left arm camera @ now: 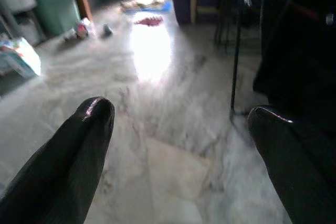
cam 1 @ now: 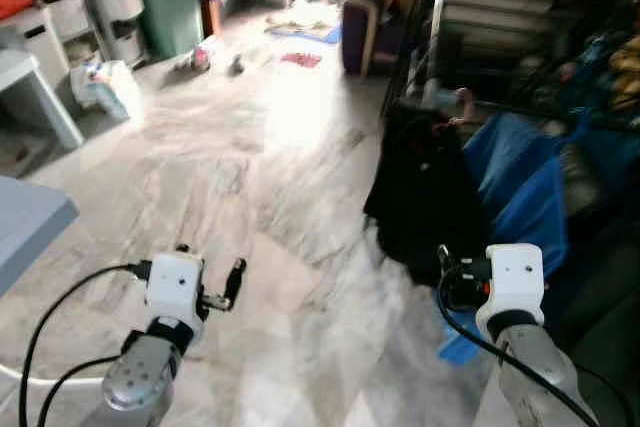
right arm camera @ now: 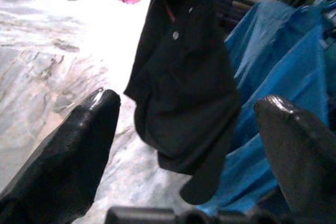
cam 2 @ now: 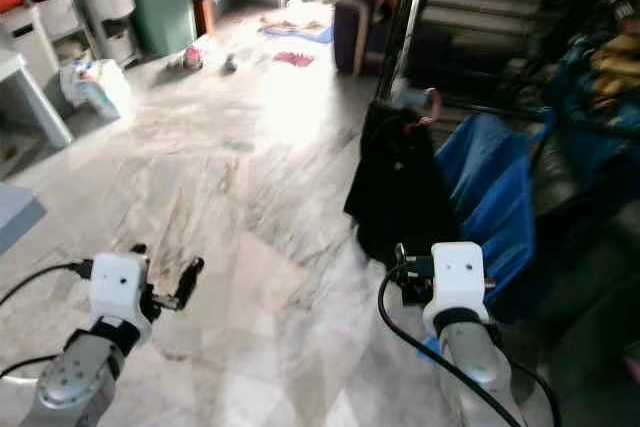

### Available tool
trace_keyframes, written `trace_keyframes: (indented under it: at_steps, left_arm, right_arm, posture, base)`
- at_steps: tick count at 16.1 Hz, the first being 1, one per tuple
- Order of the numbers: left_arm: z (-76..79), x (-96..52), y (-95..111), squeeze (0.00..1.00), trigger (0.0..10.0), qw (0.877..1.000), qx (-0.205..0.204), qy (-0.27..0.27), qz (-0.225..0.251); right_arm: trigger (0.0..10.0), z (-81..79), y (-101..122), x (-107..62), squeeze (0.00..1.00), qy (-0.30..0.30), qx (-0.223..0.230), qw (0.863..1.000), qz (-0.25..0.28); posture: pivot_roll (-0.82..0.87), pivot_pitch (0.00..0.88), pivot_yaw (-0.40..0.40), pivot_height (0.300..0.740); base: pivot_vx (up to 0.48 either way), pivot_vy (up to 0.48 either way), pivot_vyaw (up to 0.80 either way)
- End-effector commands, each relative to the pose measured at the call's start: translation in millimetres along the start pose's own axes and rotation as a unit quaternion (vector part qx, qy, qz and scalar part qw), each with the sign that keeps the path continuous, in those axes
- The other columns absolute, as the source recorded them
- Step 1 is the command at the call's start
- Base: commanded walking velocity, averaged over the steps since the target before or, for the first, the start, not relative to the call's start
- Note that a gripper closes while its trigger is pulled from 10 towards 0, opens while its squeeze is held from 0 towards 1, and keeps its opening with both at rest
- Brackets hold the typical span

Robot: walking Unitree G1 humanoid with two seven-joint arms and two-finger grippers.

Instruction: Hang hanger

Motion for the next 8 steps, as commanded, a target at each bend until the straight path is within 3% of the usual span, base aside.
trace_keyframes:
  at_steps: [1,3,5,7,8]
  left_arm:
    - [3.0,-0.9,-5.0,0.00,10.0,1.000,-0.002,0.001,-0.006]
    - [4.8,0.4,-5.0,0.00,10.0,1.000,-0.004,0.002,-0.006]
    - [18.4,2.0,13.7,0.00,10.0,0.998,0.051,-0.039,0.030]
    - [20.6,1.5,17.7,0.00,10.0,0.998,0.037,-0.046,0.026]
    - [22.2,1.3,17.9,0.00,10.0,0.998,0.042,-0.051,0.025]
  right_arm:
    - [10.0,1.9,7.0,2.6,1.00,0.002,-0.001,1.000,0.010]
    - [10.0,2.3,7.5,2.7,1.00,0.001,-0.003,1.000,0.011]
    - [10.0,-2.4,8.1,4.5,0.79,0.010,-0.003,1.000,0.010]
    - [10.0,-4.2,10.0,6.4,0.15,0.014,-0.005,1.000,0.013]
    - [10.0,-4.1,10.7,7.0,0.00,0.012,-0.004,1.000,0.014]
  posture:
    - [0.00,0.039,-0.044,0.740]
    - [-0.01,0.041,-0.043,0.740]
    - [0.01,0.048,-0.050,0.740]
    - [0.01,0.055,-0.046,0.740]
    - [0.01,0.057,-0.042,0.740]
  base:
    - [0.000,0.000,0.00]
    - [0.000,0.000,0.00]
    - [0.000,0.000,0.00]
    - [0.000,0.000,0.00]
    - [0.000,0.000,0.00]
Point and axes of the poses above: a point about 5 cm out from each wrist's last joint towards the gripper, its own x axis pointing out of the wrist towards the gripper, its own y axis along the axis of the wrist's last joint, z = x × y, the point moved 6 cm from there along x, pointing out of the wrist towards the gripper, and after that the axes turned 12 degrees about -x, right-handed, at the moved point
